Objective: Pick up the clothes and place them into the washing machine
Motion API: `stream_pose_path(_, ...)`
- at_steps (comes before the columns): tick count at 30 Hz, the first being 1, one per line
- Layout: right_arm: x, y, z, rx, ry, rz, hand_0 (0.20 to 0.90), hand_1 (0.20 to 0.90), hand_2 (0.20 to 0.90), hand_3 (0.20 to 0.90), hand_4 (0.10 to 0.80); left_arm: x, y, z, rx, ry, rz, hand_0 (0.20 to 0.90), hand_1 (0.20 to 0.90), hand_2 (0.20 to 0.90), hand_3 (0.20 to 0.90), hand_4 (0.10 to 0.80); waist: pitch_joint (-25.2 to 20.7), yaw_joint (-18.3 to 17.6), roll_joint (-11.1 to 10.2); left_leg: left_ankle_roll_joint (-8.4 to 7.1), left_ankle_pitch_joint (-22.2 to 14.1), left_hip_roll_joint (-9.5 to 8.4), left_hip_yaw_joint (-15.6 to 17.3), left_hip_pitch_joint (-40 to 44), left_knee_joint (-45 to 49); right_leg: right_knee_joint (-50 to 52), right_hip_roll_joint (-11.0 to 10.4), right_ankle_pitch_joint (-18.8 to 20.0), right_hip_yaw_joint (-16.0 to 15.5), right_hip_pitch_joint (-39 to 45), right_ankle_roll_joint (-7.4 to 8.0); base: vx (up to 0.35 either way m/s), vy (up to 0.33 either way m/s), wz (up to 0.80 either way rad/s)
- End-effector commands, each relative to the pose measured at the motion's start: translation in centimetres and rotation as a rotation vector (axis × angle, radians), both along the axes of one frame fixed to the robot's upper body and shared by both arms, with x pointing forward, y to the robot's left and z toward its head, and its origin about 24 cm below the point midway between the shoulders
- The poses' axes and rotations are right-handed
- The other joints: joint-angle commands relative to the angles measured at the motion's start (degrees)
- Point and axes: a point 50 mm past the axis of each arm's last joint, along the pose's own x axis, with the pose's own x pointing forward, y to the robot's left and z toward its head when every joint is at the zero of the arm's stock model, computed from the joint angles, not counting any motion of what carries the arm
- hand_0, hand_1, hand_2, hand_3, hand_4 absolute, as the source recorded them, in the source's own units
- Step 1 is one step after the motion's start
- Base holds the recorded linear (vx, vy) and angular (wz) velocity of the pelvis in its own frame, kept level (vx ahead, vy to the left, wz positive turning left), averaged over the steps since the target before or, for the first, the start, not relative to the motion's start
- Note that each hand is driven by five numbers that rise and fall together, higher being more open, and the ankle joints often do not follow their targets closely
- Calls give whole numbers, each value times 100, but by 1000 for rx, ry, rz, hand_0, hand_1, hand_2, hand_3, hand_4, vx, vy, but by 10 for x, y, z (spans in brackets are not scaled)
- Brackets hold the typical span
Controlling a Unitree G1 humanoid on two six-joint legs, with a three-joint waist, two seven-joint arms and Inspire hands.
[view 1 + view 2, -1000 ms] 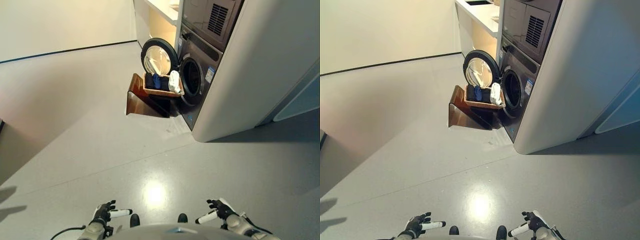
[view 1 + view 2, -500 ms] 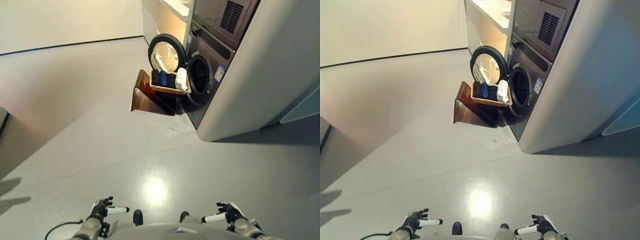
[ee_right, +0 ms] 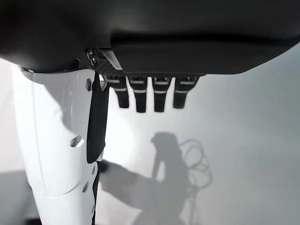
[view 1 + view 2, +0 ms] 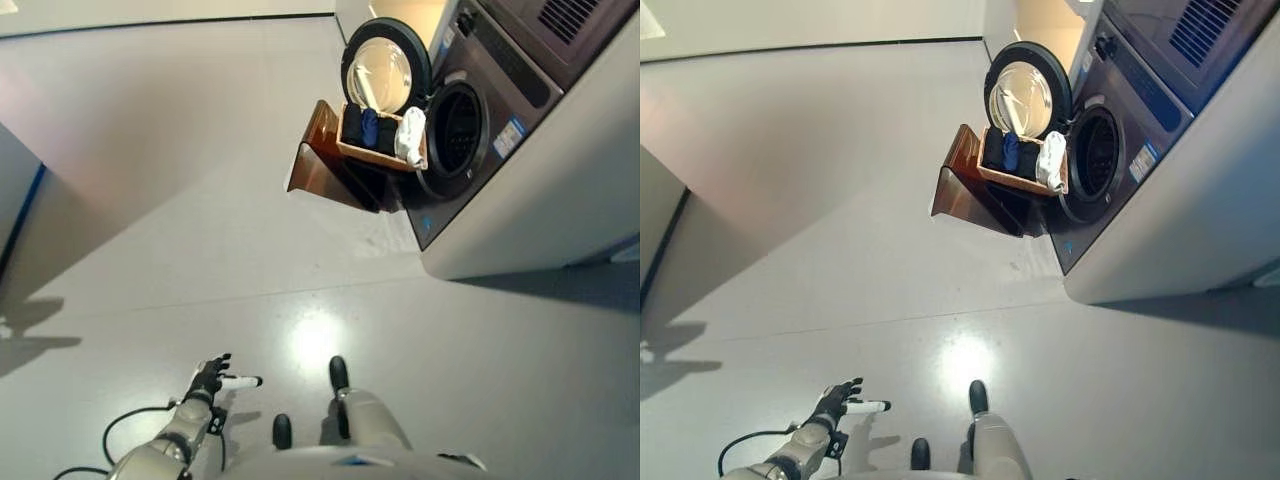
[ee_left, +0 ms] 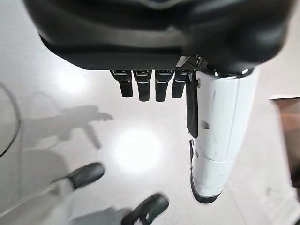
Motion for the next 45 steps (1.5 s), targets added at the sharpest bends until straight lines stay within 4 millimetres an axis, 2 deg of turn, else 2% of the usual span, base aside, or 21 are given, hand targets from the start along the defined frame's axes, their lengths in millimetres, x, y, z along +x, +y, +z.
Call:
stream_pose_path(1,50,-33,20,-106,-164,18,900,900,900,900,800,45,2,23,-13,-204,0,900,900,900,900,800,462,185,185,-442,1600,241,278,471,1943,-243,46,686,236,-616,87,177,-186,5)
stream_pose_path(3,71,-34,26,-120,-224,32,900,900,900,900,800,52,1,26,-8,-223,1,900,900,900,900,800,712,305,90,-284,1527,-33,276,-251,2722,-231,22,513,370,-481,-46,177,-134,-37)
stream_pose_path(5,81,-33,29,-121,-252,37,900,900,900,900,800,56,2,28,1,-232,-1,900,900,900,900,800,767,339,51,-236,1520,-3,355,-538,2873,-208,2,444,427,-428,-78,243,-91,-32)
stream_pose_path(8,105,-31,37,-115,-329,29,900,900,900,900,800,60,8,31,24,-241,22,900,900,900,900,800,984,580,-110,-144,1237,74,789,-1814,1741,-202,31,107,643,-8,-48,406,10,11)
stream_pose_path(11,111,-33,41,-130,-356,28,900,900,900,900,800,56,11,29,30,-229,33,900,900,900,900,800,946,848,49,-351,2006,518,944,-1954,-895,-278,340,-308,789,488,75,565,137,-5)
stream_pose_path(12,111,-33,41,-132,-358,21,900,900,900,900,800,51,11,26,28,-208,32,900,900,900,900,800,911,922,47,-384,2119,558,1015,-2001,-1449,-331,384,-462,883,745,126,578,145,-29)
stream_pose_path(15,107,-33,39,-129,-343,17,900,900,900,900,800,39,10,20,26,-169,29,900,900,900,900,800,809,1035,64,-432,2322,559,1098,-1996,-1633,-313,472,-721,1093,1171,172,498,184,-72)
stream_pose_path(16,107,-33,39,-117,-341,13,900,900,900,900,800,27,11,16,18,-140,33,900,900,900,900,800,701,1182,58,-324,2389,444,722,-1880,-1284,-161,444,-936,1342,1530,210,569,273,-130)
stream_pose_path(18,104,-33,38,-85,-353,-25,900,900,900,900,800,24,16,16,24,-126,7,900,900,900,900,800,632,1162,-68,-224,2239,346,808,-1850,-902,359,228,-836,1436,1589,348,594,327,-111)
stream_pose_path(21,103,-39,40,-76,-365,-91,900,900,900,900,800,19,23,16,37,-116,-2,900,900,900,900,800,695,1108,-81,26,1833,295,1046,-1580,-560,1822,108,85,1334,1009,392,364,293,-79)
stream_pose_path(23,99,-40,39,-67,-372,-140,900,900,900,900,800,15,31,17,50,-107,24,900,900,900,900,800,696,1071,-54,129,1552,203,1202,-1213,-476,2128,-107,286,1046,873,399,404,279,-36)
stream_pose_path(26,96,-44,39,-74,-370,-152,900,900,900,900,800,13,33,18,46,-119,42,900,900,900,900,800,663,1067,45,154,1395,157,1260,-848,-554,1978,-203,180,711,595,360,310,156,-57)
stream_pose_path(28,95,-46,40,-85,-365,-150,900,900,900,900,800,17,31,19,34,-136,50,900,900,900,900,800,687,985,99,130,1200,58,1266,-548,-659,1425,-220,-114,347,278,334,342,93,-50)
stream_pose_path(29,94,-49,40,-101,-363,-153,900,900,900,900,800,22,29,20,27,-154,55,900,900,900,900,800,729,912,30,98,994,-83,1281,-350,-667,641,-300,18,44,67,361,569,41,-2)
stream_pose_path(30,96,-52,42,-120,-368,-157,900,900,900,900,800,29,26,23,15,-182,55,900,900,900,900,800,742,811,-49,62,763,-225,1314,-97,-678,-129,-542,323,-233,-137,480,624,19,12)
stream_pose_path(32,93,-53,42,-126,-360,-152,900,900,900,900,800,37,21,25,5,-208,37,900,900,900,900,800,801,672,-83,38,476,-326,1247,271,-638,-865,-705,761,-510,-381,593,487,-11,35)
stream_pose_path(34,88,-54,40,-131,-337,-163,900,900,900,900,800,42,19,27,-3,-221,32,900,900,900,900,800,787,571,-29,-2,220,-339,1126,664,-637,-1220,-703,959,-642,-506,682,515,-37,40)
stream_pose_path(37,78,-57,37,-134,-320,-191,900,900,900,900,800,45,14,27,-9,-228,13,900,900,900,900,800,642,425,12,-54,-18,-355,871,1108,-667,-1172,-625,1205,-302,-452,655,542,-91,39)
stream_pose_path(41,63,-59,33,-139,-268,-213,900,900,900,900,800,35,1,19,-37,-178,-9,900,900,900,900,800,378,389,229,-273,179,-6,768,1251,-203,-698,-428,1087,-344,-380,442,419,-187,59)
stream_pose_path(43,61,-57,32,-140,-260,-210,900,900,900,900,800,27,-4,13,-48,-140,-36,900,900,900,900,800,298,404,311,-472,820,298,889,982,734,-533,-174,775,-440,-202,198,352,-247,7)
stream_pose_path(45,65,-57,33,-138,-273,-214,900,900,900,900,800,25,-7,12,-59,-132,-31,900,900,900,900,800,382,496,259,-461,1313,250,767,396,1966,-522,-40,532,-380,84,-19,250,-245,-18)
